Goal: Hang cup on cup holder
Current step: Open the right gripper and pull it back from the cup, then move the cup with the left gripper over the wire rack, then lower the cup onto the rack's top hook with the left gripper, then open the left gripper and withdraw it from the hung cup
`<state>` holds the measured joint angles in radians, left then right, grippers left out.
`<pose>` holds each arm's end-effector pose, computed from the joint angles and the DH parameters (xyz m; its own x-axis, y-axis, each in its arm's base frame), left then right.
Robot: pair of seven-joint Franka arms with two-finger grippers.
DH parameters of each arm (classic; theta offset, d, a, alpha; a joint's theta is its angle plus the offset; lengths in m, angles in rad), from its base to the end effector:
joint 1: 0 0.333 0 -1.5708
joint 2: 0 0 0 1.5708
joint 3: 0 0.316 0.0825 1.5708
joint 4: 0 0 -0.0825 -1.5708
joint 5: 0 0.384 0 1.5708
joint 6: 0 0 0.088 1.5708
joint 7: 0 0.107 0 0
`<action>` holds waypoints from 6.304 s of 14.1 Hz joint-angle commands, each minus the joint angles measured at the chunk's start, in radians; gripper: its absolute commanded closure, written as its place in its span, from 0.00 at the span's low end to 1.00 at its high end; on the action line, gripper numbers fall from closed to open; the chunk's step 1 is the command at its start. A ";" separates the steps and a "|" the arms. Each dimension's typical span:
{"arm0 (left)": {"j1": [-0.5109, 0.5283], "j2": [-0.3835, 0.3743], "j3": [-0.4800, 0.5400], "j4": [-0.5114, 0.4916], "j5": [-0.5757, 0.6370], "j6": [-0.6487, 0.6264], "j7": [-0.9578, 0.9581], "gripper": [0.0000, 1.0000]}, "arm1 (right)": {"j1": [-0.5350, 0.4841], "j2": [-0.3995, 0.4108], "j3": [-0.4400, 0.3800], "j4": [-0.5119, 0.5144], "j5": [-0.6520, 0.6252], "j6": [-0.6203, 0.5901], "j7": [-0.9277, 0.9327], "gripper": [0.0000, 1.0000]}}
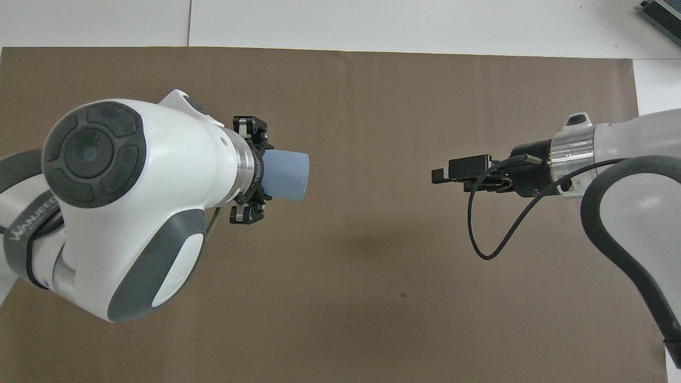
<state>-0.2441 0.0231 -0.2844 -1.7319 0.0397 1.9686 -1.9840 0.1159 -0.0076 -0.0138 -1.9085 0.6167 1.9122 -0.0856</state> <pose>0.5123 -0.2943 0.5724 0.1312 0.9898 -0.0556 0.9711 -0.1171 0.2079 0.5564 0.0985 0.5096 0.9998 -0.0214 -0.0001 -0.0179 -0.8355 -0.5492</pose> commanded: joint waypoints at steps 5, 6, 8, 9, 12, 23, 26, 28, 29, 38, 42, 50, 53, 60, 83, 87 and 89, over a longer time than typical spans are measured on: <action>0.077 -0.046 0.004 -0.173 0.355 0.073 0.108 1.00 | -0.024 0.003 0.009 0.006 -0.495 0.042 0.047 0.00; 0.097 -0.046 0.004 -0.184 0.402 0.072 0.109 1.00 | -0.024 0.003 0.011 0.008 -0.527 0.042 0.102 0.00; 0.130 -0.046 0.004 -0.210 0.483 0.072 0.113 1.00 | -0.010 0.001 0.011 0.031 -0.543 0.021 0.217 0.00; 0.135 -0.046 0.004 -0.234 0.553 0.073 0.111 1.00 | -0.002 0.000 0.015 0.060 -0.587 -0.014 0.252 0.00; 0.181 -0.048 0.005 -0.267 0.656 0.067 0.100 1.00 | -0.007 -0.003 0.017 0.192 -0.597 -0.178 0.279 0.00; 0.282 -0.008 0.004 -0.305 0.968 0.090 -0.036 1.00 | -0.058 -0.074 -0.020 0.353 -0.611 -0.432 0.238 0.00; 0.282 -0.014 0.004 -0.345 0.979 0.133 -0.058 1.00 | -0.062 -0.090 -0.020 0.319 -0.609 -0.433 0.205 0.00; 0.299 -0.006 0.004 -0.350 1.000 0.177 -0.059 1.00 | -0.065 -0.101 -0.021 0.284 -0.612 -0.423 0.202 0.00; 0.304 -0.003 0.005 -0.356 1.005 0.183 -0.059 1.00 | -0.073 -0.092 -0.023 0.278 -0.612 -0.415 0.196 0.00; 0.302 0.060 0.004 -0.370 1.128 0.182 -0.173 0.00 | -0.079 -0.097 -0.015 0.238 -0.655 -0.387 0.145 0.00; 0.289 0.058 0.001 -0.357 1.126 0.171 -0.164 0.00 | -0.079 -0.098 -0.014 0.238 -0.654 -0.406 0.152 0.00; 0.226 0.020 -0.015 -0.275 0.823 0.171 0.213 0.00 | -0.090 -0.095 -0.012 0.243 -0.643 -0.403 0.168 0.00; 0.227 -0.029 -0.016 -0.230 0.581 0.103 0.554 0.00 | -0.097 -0.062 -0.012 0.323 -0.594 -0.433 0.172 0.00; 0.310 -0.052 0.024 -0.012 0.213 -0.102 1.502 0.00 | -0.082 -0.063 -0.014 0.310 -0.577 -0.441 0.195 0.00; 0.120 -0.019 0.318 0.310 -0.029 -0.576 2.039 0.00 | -0.094 -0.074 -0.015 0.282 -0.583 -0.433 0.185 0.00; 0.121 -0.022 0.323 0.313 -0.029 -0.612 2.044 0.00 | -0.094 -0.080 -0.015 0.273 -0.583 -0.433 0.184 0.00; 0.137 -0.020 0.323 0.316 -0.034 -0.629 2.080 0.00 | -0.094 -0.080 -0.015 0.272 -0.583 -0.433 0.184 0.00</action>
<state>-0.1114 0.0094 0.0235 -1.4166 0.0261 1.3692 0.0515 0.0333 -0.0766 -0.0339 -1.6229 0.0205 1.4892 0.0911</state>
